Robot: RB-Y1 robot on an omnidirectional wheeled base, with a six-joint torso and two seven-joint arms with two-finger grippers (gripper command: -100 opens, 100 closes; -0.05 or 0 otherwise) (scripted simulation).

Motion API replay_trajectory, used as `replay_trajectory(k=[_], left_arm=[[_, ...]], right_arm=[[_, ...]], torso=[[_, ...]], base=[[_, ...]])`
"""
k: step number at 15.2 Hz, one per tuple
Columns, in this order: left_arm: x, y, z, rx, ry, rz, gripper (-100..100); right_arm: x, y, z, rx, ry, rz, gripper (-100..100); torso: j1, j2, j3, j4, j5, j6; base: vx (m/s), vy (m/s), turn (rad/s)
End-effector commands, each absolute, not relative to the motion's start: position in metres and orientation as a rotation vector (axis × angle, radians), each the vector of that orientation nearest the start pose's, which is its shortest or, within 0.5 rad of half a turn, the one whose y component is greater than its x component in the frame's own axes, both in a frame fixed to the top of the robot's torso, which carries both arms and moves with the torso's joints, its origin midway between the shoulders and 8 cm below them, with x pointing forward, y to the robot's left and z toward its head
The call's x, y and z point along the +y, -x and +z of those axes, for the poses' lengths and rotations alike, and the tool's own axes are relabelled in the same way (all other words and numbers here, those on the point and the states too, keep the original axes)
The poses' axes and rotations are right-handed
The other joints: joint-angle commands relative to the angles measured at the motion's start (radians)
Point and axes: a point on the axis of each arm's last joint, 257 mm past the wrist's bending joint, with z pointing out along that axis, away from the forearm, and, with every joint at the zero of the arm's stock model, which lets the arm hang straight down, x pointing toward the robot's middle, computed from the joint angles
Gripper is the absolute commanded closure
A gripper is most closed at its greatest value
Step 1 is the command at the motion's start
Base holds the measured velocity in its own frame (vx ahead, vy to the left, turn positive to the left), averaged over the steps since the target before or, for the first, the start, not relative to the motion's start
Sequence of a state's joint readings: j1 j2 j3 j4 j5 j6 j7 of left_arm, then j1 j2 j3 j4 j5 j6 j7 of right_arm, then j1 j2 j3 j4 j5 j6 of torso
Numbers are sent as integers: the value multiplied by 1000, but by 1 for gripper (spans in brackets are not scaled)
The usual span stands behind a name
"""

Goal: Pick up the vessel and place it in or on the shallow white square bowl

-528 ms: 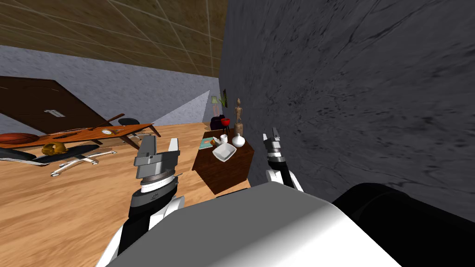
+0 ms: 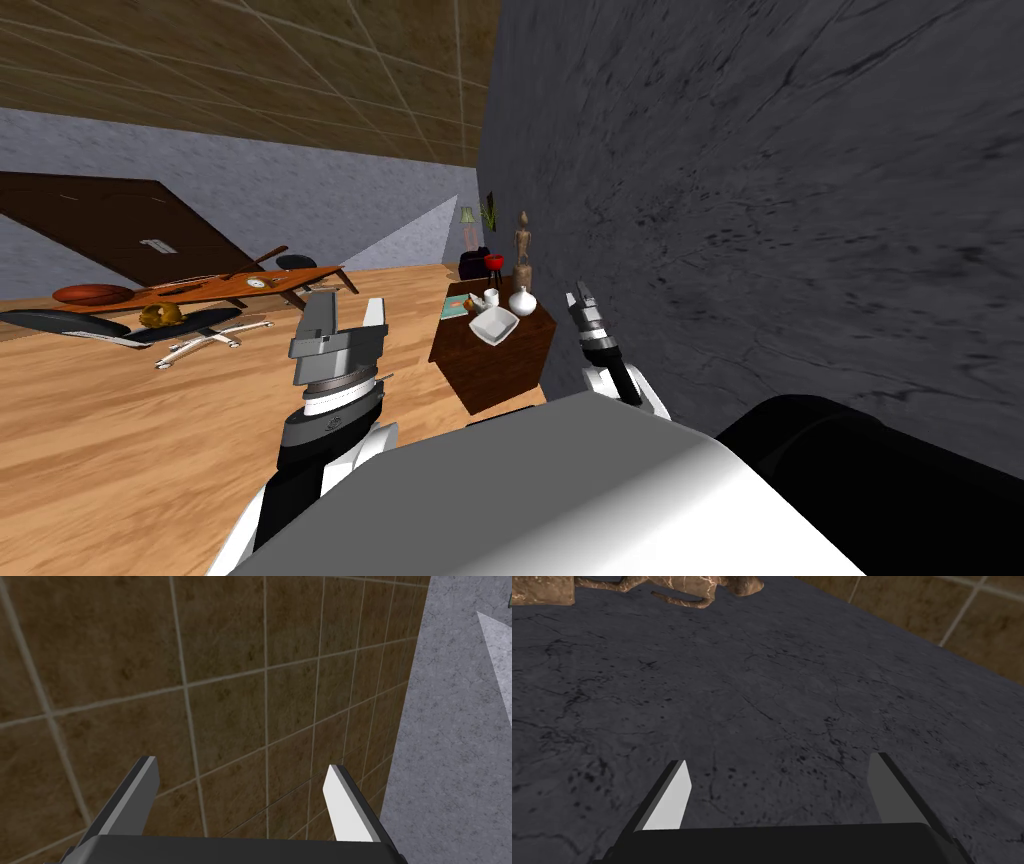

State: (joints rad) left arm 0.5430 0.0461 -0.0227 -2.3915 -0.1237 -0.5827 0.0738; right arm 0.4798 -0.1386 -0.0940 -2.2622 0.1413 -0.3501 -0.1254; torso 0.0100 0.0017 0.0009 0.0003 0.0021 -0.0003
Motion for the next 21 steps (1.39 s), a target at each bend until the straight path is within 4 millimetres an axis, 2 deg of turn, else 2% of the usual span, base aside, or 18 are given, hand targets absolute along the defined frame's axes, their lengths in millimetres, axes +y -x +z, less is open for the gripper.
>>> replay_trajectory(k=[1,3,4,6,7,8,9,11,12,14,15,17,18,20,21], left_arm=[[245,-307,71,605,450,-1342,0],[245,-307,71,605,450,-1342,0],[245,-307,71,605,450,-1342,0],[245,-307,71,605,450,-1342,0],[245,-307,71,605,450,-1342,0],[245,-307,71,605,450,-1342,0],[245,-307,71,605,450,-1342,0],[245,-306,71,605,450,-1342,0],[245,-307,71,605,450,-1342,0],[245,-306,71,605,450,-1342,0],[245,-307,71,605,450,-1342,0],[245,-306,71,605,450,-1342,0],[245,-306,71,605,450,-1342,0],[245,-306,71,605,450,-1342,0],[245,-307,71,605,450,-1342,0]], right_arm=[[-298,-375,-16,904,-624,1138,-100],[-313,-382,-38,992,-605,1039,-100],[-312,-382,-37,995,-601,1039,-100],[-333,-389,-61,1086,-580,919,-100],[-333,-389,-61,1087,-580,919,-100],[-346,-392,-73,1131,-569,853,-100],[-346,-392,-73,1131,-569,853,-100],[-376,-395,-95,1215,-547,711,-100],[-377,-395,-97,1217,-549,709,-100],[-412,-395,-117,1294,-526,556,-100],[-414,-395,-120,1297,-531,553,-100],[-453,-392,-135,1364,-506,392,-100],[-456,-392,-139,1370,-513,388,-100],[-499,-384,-152,1429,-491,221,-100],[-502,-383,-156,1434,-498,216,-100]], torso=[[0,0,0,0,0,0],[1,0,0,0,0,0],[2,0,0,0,1,0],[2,-1,0,0,1,0],[4,-1,-1,0,1,0],[6,-1,0,0,1,0],[6,-1,-1,0,2,0],[5,-1,-1,0,1,0],[7,-2,-1,0,2,0],[6,-2,-1,0,2,0],[8,-2,-1,0,2,0],[8,-2,-1,0,2,0],[10,-2,-1,0,2,0],[9,-1,-1,0,2,0],[11,-2,-1,0,2,0]], base=[[-29,158,58],[-17,162,90],[-5,171,95],[-6,184,100],[-10,224,92],[0,226,90],[1,204,60],[6,225,128],[25,228,103],[13,232,132],[34,240,116],[18,263,139],[8,253,100],[23,266,143],[36,255,110]])
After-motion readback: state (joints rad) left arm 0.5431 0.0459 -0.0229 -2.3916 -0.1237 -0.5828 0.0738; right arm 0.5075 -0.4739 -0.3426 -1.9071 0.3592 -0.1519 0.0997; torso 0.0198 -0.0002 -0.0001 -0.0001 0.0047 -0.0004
